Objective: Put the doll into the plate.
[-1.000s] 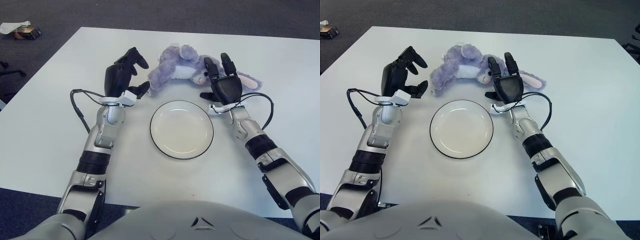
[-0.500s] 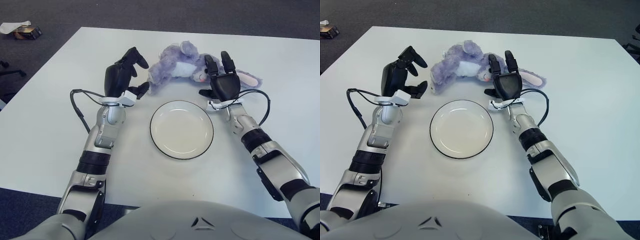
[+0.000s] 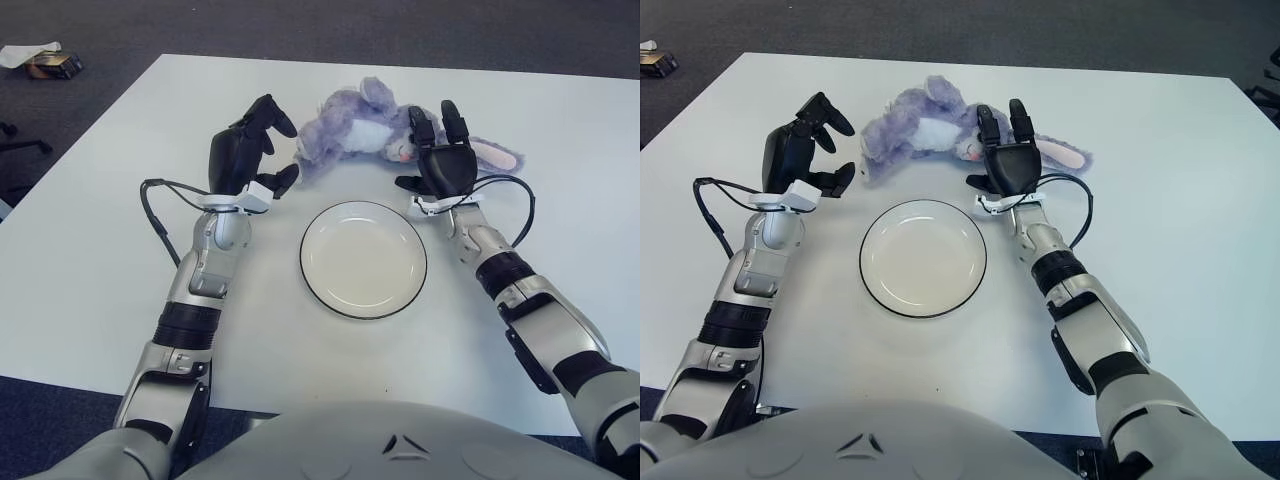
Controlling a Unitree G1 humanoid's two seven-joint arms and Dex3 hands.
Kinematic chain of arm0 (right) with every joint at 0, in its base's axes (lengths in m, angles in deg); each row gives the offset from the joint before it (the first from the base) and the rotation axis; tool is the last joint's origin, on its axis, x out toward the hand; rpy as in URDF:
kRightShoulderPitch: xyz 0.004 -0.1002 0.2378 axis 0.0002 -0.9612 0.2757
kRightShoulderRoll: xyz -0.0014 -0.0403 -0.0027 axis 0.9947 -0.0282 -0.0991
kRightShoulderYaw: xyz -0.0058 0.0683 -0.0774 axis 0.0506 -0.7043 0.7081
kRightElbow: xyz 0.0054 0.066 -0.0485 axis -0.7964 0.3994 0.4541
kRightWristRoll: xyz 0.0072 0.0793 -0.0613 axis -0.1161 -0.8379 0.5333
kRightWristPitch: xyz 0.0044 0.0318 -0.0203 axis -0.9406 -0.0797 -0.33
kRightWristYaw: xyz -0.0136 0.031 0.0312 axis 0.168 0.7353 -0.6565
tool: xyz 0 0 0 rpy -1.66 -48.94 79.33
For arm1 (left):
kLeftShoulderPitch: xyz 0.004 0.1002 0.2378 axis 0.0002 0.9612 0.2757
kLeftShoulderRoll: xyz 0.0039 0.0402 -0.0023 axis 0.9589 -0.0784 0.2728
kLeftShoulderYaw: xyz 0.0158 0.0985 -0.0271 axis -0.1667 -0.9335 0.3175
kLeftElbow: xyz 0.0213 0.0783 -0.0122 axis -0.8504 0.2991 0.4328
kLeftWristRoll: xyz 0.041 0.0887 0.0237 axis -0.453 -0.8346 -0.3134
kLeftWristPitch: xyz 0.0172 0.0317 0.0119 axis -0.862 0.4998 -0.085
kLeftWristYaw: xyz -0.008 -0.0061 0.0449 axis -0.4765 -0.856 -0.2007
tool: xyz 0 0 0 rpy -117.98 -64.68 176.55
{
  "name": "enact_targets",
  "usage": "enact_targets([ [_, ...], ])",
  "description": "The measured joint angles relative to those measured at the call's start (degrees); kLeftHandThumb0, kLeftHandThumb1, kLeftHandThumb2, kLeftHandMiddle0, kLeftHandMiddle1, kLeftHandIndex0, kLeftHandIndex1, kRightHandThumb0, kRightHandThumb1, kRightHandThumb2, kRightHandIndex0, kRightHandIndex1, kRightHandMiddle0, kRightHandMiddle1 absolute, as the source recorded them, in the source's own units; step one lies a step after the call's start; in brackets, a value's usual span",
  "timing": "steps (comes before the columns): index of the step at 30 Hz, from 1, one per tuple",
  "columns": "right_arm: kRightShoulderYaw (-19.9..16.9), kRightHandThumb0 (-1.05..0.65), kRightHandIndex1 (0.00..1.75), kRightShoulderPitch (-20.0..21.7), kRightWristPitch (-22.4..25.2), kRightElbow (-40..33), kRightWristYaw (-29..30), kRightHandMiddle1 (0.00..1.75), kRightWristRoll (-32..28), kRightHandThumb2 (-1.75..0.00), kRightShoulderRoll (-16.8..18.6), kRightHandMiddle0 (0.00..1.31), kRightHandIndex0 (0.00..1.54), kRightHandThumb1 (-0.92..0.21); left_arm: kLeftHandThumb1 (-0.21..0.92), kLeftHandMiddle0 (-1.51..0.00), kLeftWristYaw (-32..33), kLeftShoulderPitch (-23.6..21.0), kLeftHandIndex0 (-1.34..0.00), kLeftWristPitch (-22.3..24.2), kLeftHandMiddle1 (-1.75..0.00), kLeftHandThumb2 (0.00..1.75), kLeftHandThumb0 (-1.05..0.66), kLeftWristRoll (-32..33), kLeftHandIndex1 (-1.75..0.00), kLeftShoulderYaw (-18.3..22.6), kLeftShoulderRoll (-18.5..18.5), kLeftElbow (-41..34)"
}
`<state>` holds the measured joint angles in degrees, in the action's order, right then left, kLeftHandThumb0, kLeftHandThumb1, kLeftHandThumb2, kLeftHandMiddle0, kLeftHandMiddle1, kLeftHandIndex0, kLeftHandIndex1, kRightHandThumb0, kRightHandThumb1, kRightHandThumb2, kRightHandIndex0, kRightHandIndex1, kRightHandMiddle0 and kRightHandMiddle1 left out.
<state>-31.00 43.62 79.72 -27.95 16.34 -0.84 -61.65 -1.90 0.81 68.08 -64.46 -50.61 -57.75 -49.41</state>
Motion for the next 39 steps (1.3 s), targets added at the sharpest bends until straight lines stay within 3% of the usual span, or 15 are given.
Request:
enact_targets([
  [14, 0.5, -0.84, 0.0, 5.55, -0.28, 7.59, -2.17, 0.45, -2.97, -0.58, 2.43, 0.0, 0.0, -0.7, 0.15, -0.77, 0.08, 0.18, -0.47, -0.46, -1.75, 1.53, -0.02, -0.01, -1.75, -0.03, 0.0, 0.0],
  [24, 1.24, -0.75, 0.01, 12.31, -3.0, 17.7, -4.23, 0.58, -5.55, -0.71, 3.74, 0.0, 0.02, -0.61, 0.12, -0.8, 0.14, 0.41, -0.5, -0.46, -1.75, 1.56, -0.02, -0.01, -1.74, -0.08, -0.14, -0.07],
  [33, 2.25, -0.7, 0.07, 14.85, -3.66, 21.38, -6.22, 0.68, -6.3, -0.76, 4.21, 0.0, 0.08, -0.58, 0.1, -0.81, 0.14, 0.63, -0.51, -0.39, -1.75, 1.58, -0.02, -0.03, -1.74, -0.18, -0.51, -0.99],
  [39, 2.68, -0.68, 0.32, 15.82, -3.65, 22.65, -7.27, 0.76, -6.66, -0.8, 4.24, 0.0, 0.01, -0.56, 0.09, -0.82, 0.14, 0.82, -0.52, -0.28, -1.75, 1.59, -0.02, -0.05, -1.74, -0.18, -0.61, -1.52],
])
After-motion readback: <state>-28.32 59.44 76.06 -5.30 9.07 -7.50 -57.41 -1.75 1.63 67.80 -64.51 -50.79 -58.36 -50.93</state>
